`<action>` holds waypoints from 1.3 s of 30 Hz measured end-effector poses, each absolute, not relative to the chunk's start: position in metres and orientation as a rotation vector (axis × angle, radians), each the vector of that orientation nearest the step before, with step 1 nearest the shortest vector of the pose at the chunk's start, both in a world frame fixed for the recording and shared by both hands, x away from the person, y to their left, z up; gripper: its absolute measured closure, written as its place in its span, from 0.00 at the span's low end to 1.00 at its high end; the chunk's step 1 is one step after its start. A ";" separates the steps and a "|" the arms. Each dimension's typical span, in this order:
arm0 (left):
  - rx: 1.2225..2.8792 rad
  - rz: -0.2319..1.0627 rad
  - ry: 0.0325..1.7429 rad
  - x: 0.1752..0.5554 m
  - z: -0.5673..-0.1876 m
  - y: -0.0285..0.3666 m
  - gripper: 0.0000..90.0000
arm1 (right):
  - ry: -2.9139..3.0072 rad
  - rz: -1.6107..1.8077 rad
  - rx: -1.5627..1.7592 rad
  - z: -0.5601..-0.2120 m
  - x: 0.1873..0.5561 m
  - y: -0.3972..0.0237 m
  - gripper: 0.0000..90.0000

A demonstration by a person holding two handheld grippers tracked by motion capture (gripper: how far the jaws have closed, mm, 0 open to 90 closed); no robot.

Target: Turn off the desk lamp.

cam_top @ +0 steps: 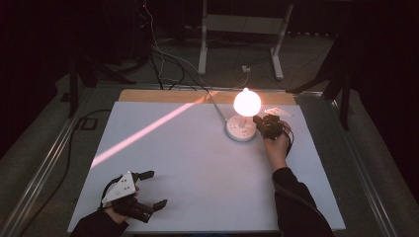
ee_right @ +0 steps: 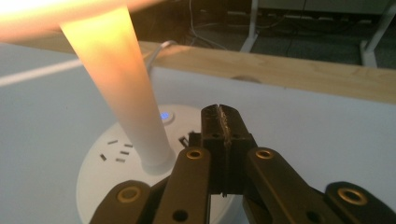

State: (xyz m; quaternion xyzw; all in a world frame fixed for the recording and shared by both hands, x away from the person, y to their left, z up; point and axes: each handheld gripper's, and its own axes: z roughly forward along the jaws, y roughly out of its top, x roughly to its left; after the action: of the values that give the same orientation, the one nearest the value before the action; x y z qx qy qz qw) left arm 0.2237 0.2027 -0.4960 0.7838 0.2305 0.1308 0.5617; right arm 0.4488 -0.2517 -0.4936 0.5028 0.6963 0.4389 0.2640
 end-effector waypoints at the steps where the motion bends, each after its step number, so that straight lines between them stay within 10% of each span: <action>1: 1.846 0.306 0.544 0.224 -0.496 0.203 0.00 | 1.880 1.189 1.356 -0.492 0.449 -0.252 1.00; 39: 1.845 0.301 0.550 0.224 -0.497 0.202 0.00 | 1.921 1.114 1.375 -0.518 0.450 -0.245 1.00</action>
State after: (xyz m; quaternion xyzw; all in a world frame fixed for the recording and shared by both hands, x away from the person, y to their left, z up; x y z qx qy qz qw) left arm 0.2241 0.2024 -0.4967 0.7834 0.2337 0.1277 0.5616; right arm 0.4503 -0.2453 -0.5178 0.5081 0.7098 0.4118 0.2617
